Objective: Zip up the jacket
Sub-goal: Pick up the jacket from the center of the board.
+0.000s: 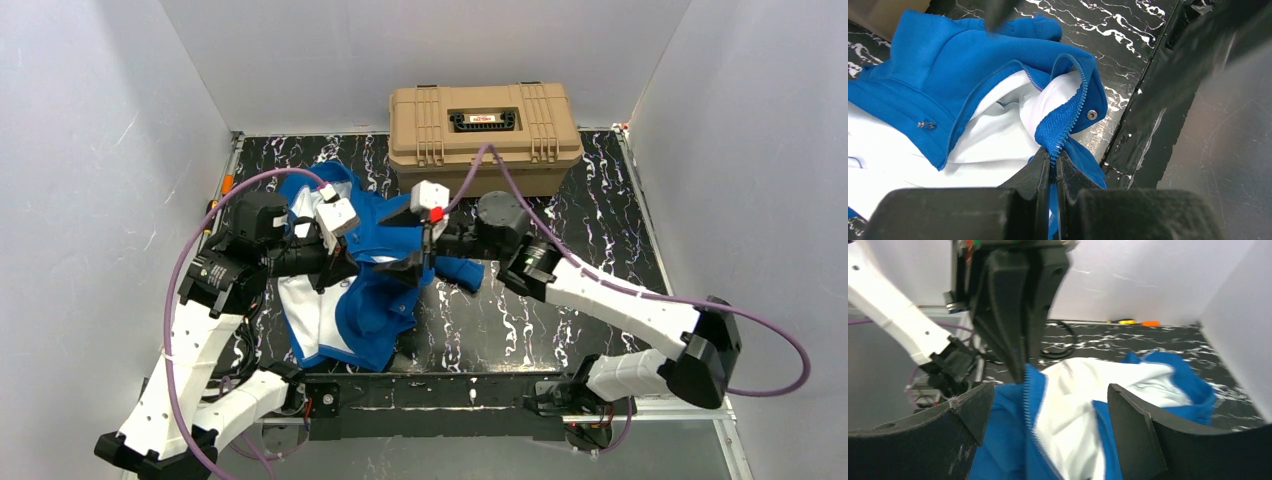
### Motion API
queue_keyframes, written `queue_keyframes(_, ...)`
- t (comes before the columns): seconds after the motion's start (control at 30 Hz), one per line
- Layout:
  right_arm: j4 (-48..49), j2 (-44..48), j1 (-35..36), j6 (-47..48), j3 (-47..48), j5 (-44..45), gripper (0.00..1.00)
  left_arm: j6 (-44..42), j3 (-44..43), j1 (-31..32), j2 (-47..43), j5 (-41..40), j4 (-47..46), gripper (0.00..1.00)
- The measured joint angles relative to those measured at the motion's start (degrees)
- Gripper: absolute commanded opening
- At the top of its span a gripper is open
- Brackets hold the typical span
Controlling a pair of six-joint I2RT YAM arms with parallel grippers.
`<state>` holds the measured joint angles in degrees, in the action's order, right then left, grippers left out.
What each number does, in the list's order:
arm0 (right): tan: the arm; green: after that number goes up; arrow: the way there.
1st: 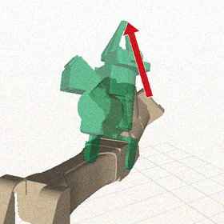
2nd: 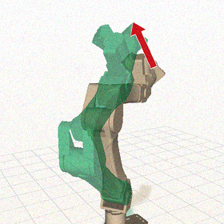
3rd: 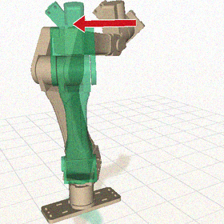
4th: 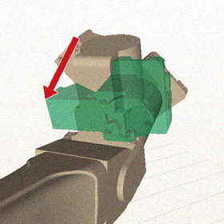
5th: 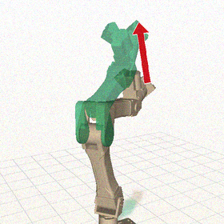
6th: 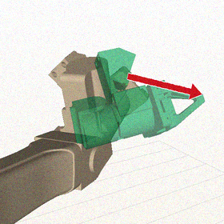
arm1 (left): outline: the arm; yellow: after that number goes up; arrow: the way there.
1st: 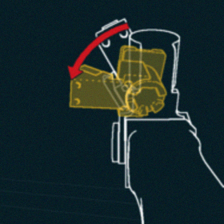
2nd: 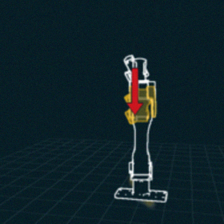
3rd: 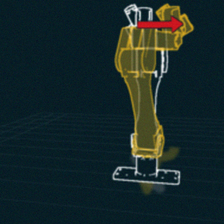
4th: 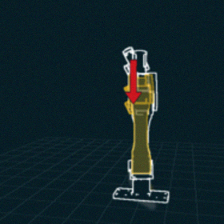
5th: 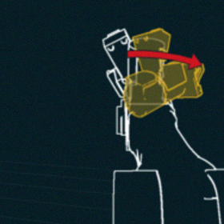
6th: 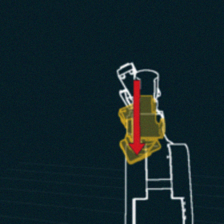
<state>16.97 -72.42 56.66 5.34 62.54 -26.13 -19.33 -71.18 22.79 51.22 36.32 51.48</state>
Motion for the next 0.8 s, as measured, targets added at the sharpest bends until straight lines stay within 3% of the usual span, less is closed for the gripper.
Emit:
queue_keyframes(0.23,5.1,-6.3,7.6,-3.1,-2.0,-0.1,0.9,-0.2,-4.2,0.3,0.7,-2.1,2.3,0.0)
queue_keyframes(0.57,22.9,-9.7,13.3,-11.6,-10.4,15.0,0.84,0.1,-6.3,0.6,0.8,-2.7,5.2,0.0)
queue_keyframes(0.8,28.2,-13.0,18.0,-11.4,-11.2,27.1,0.59,0.7,-7.5,0.7,0.8,-2.7,7.3,0.0)
